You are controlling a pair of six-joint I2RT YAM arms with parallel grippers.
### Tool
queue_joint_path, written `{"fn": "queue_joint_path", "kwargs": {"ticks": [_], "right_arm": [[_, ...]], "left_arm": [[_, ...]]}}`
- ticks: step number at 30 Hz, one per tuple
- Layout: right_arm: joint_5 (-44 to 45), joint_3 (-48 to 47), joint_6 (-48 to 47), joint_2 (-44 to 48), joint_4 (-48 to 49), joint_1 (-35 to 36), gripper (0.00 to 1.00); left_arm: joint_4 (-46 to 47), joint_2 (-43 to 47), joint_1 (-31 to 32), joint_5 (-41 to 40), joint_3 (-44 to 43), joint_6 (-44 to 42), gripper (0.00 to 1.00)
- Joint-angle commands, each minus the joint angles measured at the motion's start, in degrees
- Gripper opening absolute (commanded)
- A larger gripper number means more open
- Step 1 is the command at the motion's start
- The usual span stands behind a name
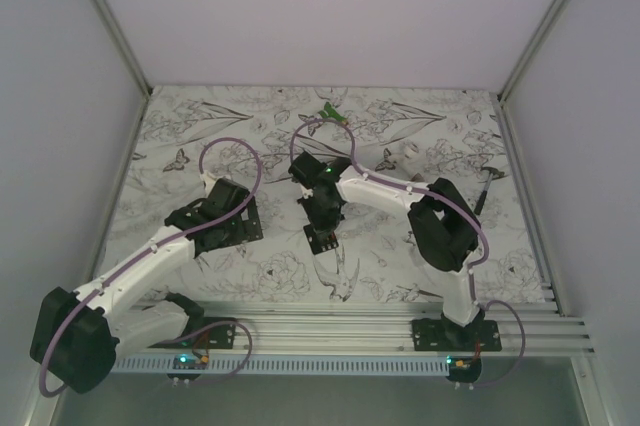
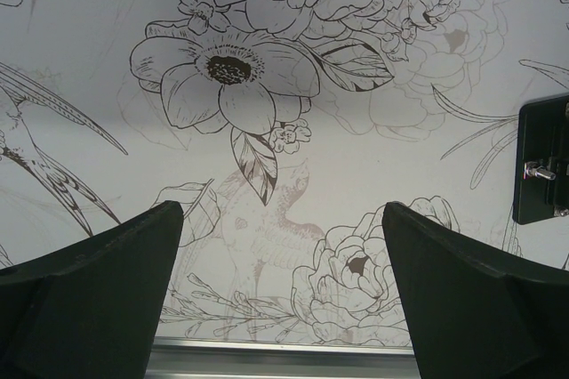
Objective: Snap on the fuse box
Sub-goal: Install the fuse at the fuse box base.
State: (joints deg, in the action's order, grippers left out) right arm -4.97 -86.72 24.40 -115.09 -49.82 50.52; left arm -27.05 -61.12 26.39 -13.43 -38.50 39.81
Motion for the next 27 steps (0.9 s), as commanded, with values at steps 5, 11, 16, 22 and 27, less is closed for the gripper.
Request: {"fn": "queue_joint_path", "kwargs": {"ticks": [5,11,16,22,27], "right_arm": [[3.5,-2.4,-0.6,-3.7,-0.6,1.8,0.0],[6.2,-2.4,-0.6,-5.2,-0.4,2.4,0.0],[8.0,-1.8,-0.9,-4.7,1.1,3.3,0.01],[9.8,-0.7,-0.4,-4.6,2.4,3.4,0.02],[11.9,1.4,0.5,-2.1,3.2,3.3,0.1]], "left_arm": [[-2.0,-0.4,-0.5,-0.9,0.1,0.3,1.0],[-2.0,-0.4,-0.5,-0.9,0.1,0.3,1.0],[-2.0,-0.5,-0.6,-0.9,0.2,0.4,1.0],[-2.0,-0.5,-0.5,-0.7,0.2,0.4,1.0],[-2.0,-0.4,-0.5,-0.6,0.2,0.4,1.0]]}}
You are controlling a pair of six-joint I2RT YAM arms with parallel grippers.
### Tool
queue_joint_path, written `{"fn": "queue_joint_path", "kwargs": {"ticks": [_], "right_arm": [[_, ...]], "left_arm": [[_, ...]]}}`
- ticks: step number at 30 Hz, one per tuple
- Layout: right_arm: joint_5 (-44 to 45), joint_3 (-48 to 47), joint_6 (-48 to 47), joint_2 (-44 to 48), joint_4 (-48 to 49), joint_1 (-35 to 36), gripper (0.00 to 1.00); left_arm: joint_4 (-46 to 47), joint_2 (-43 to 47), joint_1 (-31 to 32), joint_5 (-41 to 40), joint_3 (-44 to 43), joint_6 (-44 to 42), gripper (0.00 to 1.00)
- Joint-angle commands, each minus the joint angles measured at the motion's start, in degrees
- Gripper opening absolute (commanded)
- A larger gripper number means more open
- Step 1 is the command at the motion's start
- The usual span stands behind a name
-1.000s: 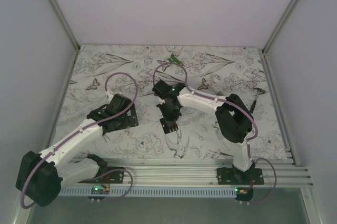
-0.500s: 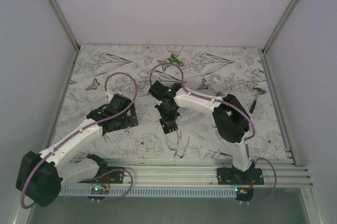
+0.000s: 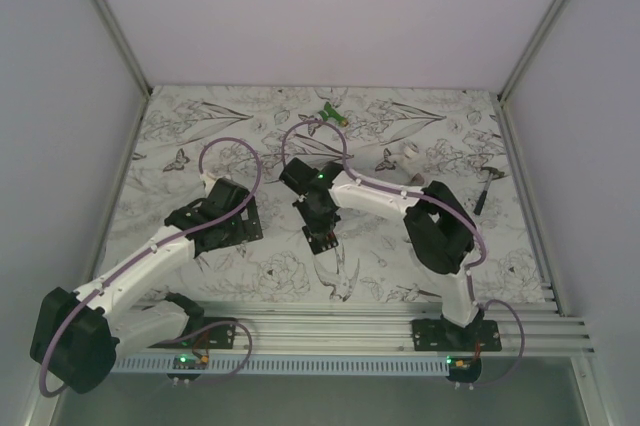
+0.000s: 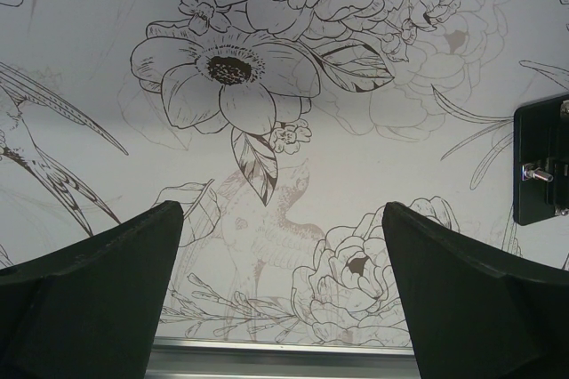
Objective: Snap on the fuse box
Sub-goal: Install the fuse at the fuse box base.
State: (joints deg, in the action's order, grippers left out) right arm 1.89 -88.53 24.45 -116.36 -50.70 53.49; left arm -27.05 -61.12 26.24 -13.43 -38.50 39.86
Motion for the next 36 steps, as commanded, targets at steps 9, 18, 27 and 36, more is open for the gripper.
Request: {"fn": "queue_joint_path", "kwargs": {"ticks": [9,18,27,36], "right_arm": [[4.7,5.7,1.3,4.2,6.2,0.4,0.19],[4.7,6.8,1.3,6.9,7.4,1.1,0.28],[6.3,8.0,1.3,8.6,7.7,1.4,0.28],[6.8,9.3,1.2,8.1,7.8,1.4,0.23]], "left_arm": [[-2.0,-0.4,-0.4,-0.3,0.2,0.5,1.0],[-2.0,-0.3,-0.5,0.0,0.1,0.5,1.0],[-2.0,-0.3,-0.4,0.2,0.2,0.6,1.0],[-2.0,-0.4,-0.4,0.3,0.1,0.5,1.0]]}}
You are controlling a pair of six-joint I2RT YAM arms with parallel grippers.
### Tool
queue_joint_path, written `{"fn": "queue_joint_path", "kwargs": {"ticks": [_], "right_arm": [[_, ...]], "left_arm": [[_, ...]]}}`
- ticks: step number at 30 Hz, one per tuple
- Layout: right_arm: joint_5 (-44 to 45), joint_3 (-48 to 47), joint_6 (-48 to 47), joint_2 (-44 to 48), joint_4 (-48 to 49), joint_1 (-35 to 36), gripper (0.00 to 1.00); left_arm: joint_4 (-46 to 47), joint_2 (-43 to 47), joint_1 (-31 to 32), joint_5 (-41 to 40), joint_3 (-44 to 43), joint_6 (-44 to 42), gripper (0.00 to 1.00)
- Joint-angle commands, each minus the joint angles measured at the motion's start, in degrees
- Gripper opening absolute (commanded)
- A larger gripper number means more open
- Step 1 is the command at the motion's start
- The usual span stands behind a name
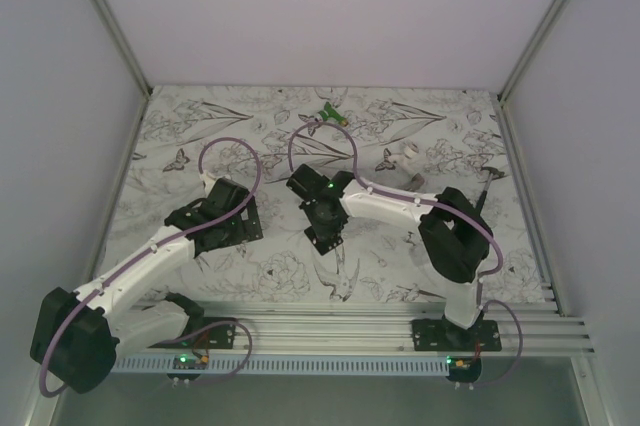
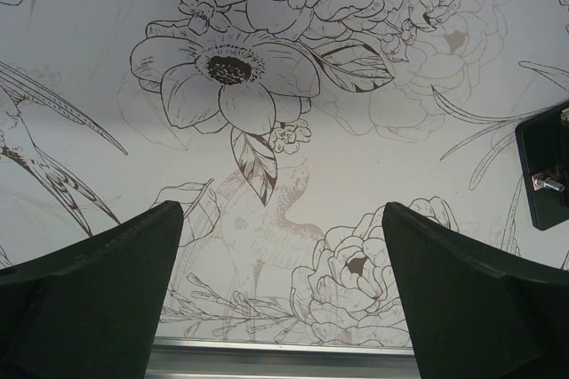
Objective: Snap on the fuse box
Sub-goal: Install the fuse at the fuse box base.
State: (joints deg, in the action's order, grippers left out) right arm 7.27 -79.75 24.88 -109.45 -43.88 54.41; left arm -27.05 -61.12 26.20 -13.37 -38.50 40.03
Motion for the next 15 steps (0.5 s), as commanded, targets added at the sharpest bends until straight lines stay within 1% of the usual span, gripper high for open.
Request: {"fn": "queue_joint_path", "kwargs": {"ticks": [1,3,6,12,15], "right_arm": [[1.4,0.5,0.6,1.1,1.0,0.5,0.23],[1.3,0.7,0.6,0.9,1.1,0.5,0.21],[1.0,1.1,0.6,0.6,1.4,0.5,0.16],[0.8,2.1,0.2,0.3,2.4,0.6,0.01],[0.9,3.8,-0.1,0.3,3.4,0.7,0.0]], "left_arm": [[-2.0,-0.4,-0.4,0.3,0.1,0.4,1.0],[-2.0,-0.4,-0.4,0.3,0.1,0.3,1.0],[-2.0,-0.5,-0.4,0.3,0.1,0.3,1.0],[-2.0,-0.6,-0.4,0.2,0.2,0.4,1.0],[-2.0,-0.6,-0.4,0.1,0.1,0.4,1.0]]}}
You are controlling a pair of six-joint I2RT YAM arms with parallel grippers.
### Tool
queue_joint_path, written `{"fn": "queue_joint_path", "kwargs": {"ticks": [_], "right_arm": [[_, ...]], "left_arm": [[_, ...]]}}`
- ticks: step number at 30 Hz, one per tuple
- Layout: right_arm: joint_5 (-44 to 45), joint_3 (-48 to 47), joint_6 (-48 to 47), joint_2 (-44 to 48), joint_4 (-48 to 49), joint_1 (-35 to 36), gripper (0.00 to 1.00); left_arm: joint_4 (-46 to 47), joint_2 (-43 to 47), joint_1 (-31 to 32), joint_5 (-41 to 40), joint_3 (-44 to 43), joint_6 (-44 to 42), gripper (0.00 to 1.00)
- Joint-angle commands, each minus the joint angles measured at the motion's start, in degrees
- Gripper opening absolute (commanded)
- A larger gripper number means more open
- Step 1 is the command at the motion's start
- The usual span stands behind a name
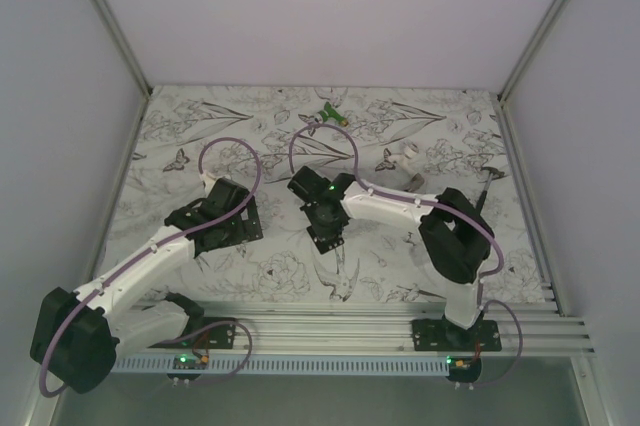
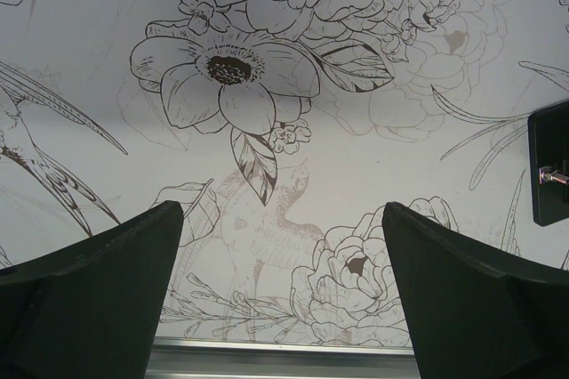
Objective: Snap on the fuse box
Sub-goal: Install the fuse at the fuse box base.
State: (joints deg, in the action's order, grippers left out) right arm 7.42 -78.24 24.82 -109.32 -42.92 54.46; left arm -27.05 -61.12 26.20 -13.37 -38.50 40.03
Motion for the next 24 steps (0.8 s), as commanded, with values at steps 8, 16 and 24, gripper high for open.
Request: {"fn": "queue_joint_path", "kwargs": {"ticks": [8,16,24], "right_arm": [[1.1,9.9,-1.5,2.6,7.5,0.7,0.0],[-0.5,14.4,-6.3,2.6,8.6,-0.3,0.0],[-7.6,11.2,-11.6,2.1,5.1,-3.7,0.0]], "left_arm": [[-2.0,-0.6,-0.4,0.2,0.1,0.5,1.0],[-2.0,-0.6,-0.4,0.3,0.1,0.5,1.0],[-2.0,-0.4,-0.4,0.4,0.1,0.4,1.0]]}}
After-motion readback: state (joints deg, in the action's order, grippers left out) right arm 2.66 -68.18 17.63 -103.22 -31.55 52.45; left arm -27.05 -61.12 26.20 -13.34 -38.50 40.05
